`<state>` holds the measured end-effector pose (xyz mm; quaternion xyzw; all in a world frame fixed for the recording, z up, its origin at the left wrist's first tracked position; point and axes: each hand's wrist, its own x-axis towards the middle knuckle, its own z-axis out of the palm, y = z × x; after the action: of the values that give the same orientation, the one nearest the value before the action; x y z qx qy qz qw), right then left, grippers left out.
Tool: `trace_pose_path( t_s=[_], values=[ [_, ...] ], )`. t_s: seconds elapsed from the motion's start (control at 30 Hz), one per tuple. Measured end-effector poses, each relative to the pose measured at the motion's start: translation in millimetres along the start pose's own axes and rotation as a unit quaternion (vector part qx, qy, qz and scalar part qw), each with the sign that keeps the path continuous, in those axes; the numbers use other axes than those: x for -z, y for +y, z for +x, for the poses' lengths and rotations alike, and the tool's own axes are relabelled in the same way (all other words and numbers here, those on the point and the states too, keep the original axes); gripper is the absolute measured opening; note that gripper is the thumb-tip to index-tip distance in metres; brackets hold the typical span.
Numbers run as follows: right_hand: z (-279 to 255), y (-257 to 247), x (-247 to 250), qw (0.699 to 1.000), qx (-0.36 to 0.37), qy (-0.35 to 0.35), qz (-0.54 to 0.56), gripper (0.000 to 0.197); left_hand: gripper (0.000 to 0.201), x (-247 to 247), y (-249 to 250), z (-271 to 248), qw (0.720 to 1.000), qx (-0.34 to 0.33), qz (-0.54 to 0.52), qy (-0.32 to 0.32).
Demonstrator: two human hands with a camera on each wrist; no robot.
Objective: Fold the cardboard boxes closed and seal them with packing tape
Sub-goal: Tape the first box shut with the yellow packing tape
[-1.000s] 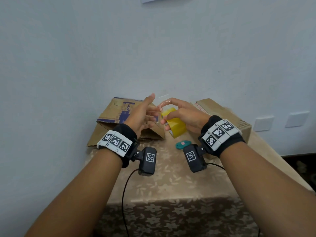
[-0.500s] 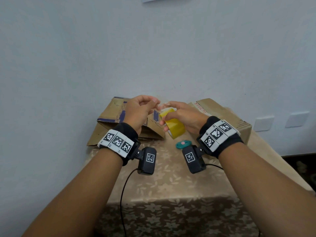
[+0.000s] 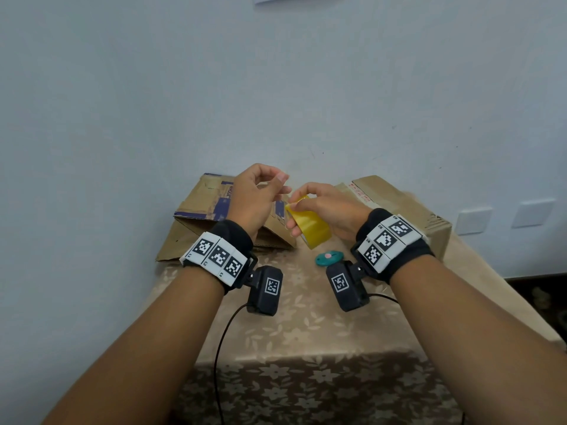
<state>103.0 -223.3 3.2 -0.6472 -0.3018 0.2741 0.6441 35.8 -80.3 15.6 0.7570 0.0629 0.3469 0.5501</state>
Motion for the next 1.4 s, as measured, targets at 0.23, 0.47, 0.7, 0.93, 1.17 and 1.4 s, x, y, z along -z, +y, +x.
trace_pose_path(
  t_s=[0.23,0.47,0.7,0.93,1.17,1.4],
  values=[
    [-0.8,-1.5,-2.5,1.0,-0.008,-0.015,0.023,0.004,0.003,-0.3,-1.5,-0.5,1.0,-0.008,0.006,0.011],
    [-2.8,-14.1,0.5,0.999,-0.031,-0.026,0.01,0.006,0.002,-5.5,-3.0,-3.4,0.999,0.006,-0.025,0.02],
    [-3.9,-15.8,3.4,0.997,-0.07,-0.016,-0.006,0.008,0.013,-16.2,-11.4,-4.2,0.998,0.046,-0.023,0.035],
    [0.7,-14.6,2.5,0.994,-0.102,-0.024,-0.011,0.017,0.016,-21.5,-14.5,0.0,0.993,0.094,0.022,0.068],
    [0.8,-15.3,6.7,0.992,-0.123,-0.023,-0.027,0.034,0.017,-21.7,-8.4,-6.2,0.994,0.047,0.065,0.068],
    [-2.2,-14.1,10.6,0.994,-0.109,-0.014,-0.021,0.016,0.005,-18.1,3.6,-11.8,1.0,0.005,0.003,0.007]
  ],
)
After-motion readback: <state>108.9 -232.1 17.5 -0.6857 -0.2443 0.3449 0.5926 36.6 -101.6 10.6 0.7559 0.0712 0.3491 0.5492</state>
